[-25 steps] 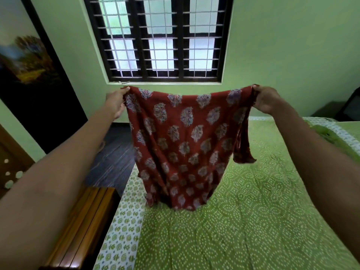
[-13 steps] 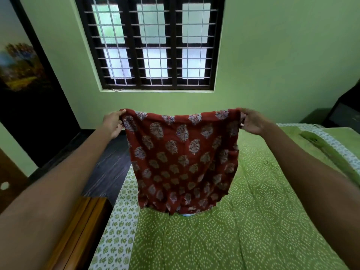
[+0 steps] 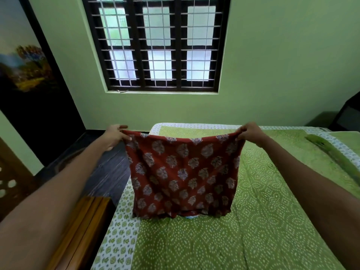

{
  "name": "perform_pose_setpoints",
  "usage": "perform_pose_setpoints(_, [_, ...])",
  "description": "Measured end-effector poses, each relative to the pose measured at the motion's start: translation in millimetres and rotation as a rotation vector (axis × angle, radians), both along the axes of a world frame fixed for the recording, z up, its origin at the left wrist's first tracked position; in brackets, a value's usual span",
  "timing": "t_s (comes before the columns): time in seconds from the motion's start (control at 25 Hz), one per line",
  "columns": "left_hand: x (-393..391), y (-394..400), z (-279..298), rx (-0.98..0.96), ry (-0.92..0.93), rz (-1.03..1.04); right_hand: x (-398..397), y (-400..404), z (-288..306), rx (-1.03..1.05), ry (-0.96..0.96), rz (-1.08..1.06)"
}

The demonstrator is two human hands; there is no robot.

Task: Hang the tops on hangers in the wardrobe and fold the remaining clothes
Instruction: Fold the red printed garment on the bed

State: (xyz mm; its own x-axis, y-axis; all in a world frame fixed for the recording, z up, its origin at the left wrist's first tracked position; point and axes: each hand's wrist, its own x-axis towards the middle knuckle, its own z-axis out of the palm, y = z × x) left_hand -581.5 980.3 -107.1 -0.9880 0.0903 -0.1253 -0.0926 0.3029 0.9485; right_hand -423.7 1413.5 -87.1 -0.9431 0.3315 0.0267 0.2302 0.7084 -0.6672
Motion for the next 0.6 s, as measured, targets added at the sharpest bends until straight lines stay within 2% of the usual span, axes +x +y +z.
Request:
perform_pose_setpoints(0.04, [-1,-4,-5,-0.170,0.071,0.030,2,-10,0,0.213,0.007,0.014])
perform_pose_setpoints(0.08, [-3,-10,-12,-0.295,0.152,0.101,6,-23,1,0.320,-0.018,0.112])
perform_pose_setpoints(0.12, [-7,-17,-22,-0.332,0.199,0.181,8,-36,3,0.262,-0.087,0.285])
perform_pose_setpoints(0.2, [-11,-23,-35,-0.145,0.219,0.257,20,-63,14,-0.038,-0.268,0.595])
perform_pose_setpoints(0.24, [-6,-16,-34,0.015,0.196,0.227,20,-70,17,-0.041,-0.271,0.672])
perform_pose_setpoints(0.32, [17,17,-21,0.279,0.082,0.031,6,-79,18,0.235,-0.050,0.660])
perform_pose_setpoints(0.4, [48,59,-5,0.368,-0.069,-0.272,-8,-97,16,0.371,0.173,0.656])
perform_pose_setpoints(0.48, [74,92,10,0.413,-0.180,-0.509,-14,-122,18,0.322,0.286,0.706])
perform_pose_setpoints(0.6, [93,111,32,0.542,-0.229,-0.632,-13,-133,37,0.102,0.352,0.702])
